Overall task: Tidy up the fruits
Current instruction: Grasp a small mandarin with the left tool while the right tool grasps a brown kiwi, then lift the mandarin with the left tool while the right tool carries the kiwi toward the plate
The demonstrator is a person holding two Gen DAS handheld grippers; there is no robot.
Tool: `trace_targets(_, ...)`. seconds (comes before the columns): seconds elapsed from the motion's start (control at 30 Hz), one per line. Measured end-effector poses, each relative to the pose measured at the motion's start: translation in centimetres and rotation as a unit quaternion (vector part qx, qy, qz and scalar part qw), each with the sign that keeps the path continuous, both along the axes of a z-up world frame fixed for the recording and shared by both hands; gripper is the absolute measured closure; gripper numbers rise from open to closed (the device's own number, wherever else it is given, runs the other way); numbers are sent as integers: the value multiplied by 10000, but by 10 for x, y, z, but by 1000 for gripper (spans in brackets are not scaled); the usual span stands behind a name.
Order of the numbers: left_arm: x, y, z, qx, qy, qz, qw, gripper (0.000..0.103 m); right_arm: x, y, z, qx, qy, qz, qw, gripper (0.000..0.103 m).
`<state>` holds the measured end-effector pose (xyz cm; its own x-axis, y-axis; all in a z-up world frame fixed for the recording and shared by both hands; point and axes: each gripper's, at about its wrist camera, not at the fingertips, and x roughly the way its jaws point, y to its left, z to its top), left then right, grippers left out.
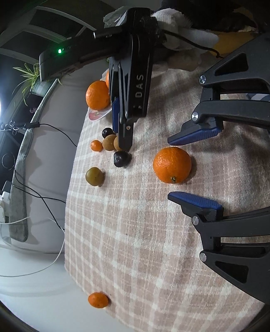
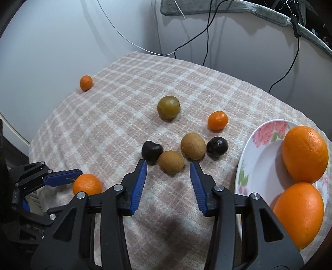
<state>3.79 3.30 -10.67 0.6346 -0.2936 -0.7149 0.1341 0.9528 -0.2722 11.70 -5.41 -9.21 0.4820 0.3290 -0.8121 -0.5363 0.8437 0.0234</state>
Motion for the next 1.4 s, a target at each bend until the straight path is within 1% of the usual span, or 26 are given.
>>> trace_targets(0.17,3,0,-5,-31,38,-55,10000,59,4,5,-5,-85,33,-12,10000,58)
trace_targets(0.27,5,3,-6,-113,32,-59,9999,65,7,8,-7,-89,28,-14,10000,59)
trace_targets(0.3,6,5,-6,-171,37,-65,9998,68,8,8,-7,-60,52,2,10000,65)
trace_targets(0.33,6,6,-6,-236,44,-67,9997,68,8,9,-7,-30,81,19,10000,70)
trace_targets(0.43,6,5,-5,-244,27,-65,9997,68,9,10,-7,-77,48,38,10000,71)
trace_targets(0.5,5,5,-5,-245,20,-51,9997,69,9,10,-8,-104,33,47,9999,75)
trace_targets(0.73,5,2,-2,-266,24,-23,9996,69,6,0,-5,65,5,37,10000,75)
trace_targets(0.83,5,2,3,-317,-18,-32,9995,69,2,-6,2,169,-77,43,9998,75)
trace_targets(1.07,12,-8,19,-306,-185,-141,9993,69,-9,-27,25,488,-281,-42,9984,75)
trace_targets(1.4,36,-38,37,-323,-390,-463,9976,69,-27,-73,56,751,-613,-319,9948,75)
